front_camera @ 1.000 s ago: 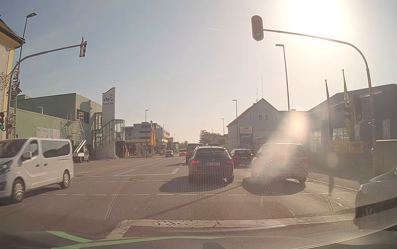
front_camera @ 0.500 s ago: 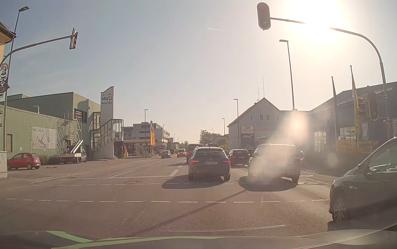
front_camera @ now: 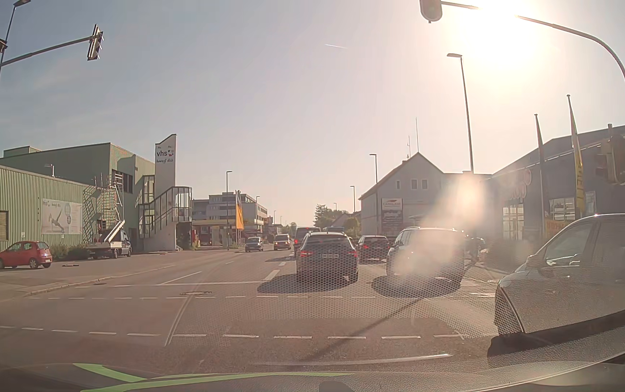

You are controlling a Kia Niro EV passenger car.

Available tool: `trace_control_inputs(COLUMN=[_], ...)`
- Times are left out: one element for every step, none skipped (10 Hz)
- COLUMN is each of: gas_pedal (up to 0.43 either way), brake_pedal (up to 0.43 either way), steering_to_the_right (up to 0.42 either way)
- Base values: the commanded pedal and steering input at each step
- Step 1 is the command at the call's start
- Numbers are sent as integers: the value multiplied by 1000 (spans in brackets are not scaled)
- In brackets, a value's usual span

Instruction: Follow the waypoints while adhering to traffic rules and regulations

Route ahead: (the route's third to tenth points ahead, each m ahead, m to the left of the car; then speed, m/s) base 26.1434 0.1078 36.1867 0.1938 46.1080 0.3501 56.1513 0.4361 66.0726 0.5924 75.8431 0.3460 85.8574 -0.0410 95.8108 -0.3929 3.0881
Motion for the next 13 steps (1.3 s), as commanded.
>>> trace_control_inputs(gas_pedal=[118,118,118,118,118,118,118,118,118,118,118,118,118], brake_pedal=[0,0,0,0,0,0,0,0,0,0,0,0,0], steering_to_the_right=[-5,-5,-3,-1,0,0,0,0,1,0,0,1,1])
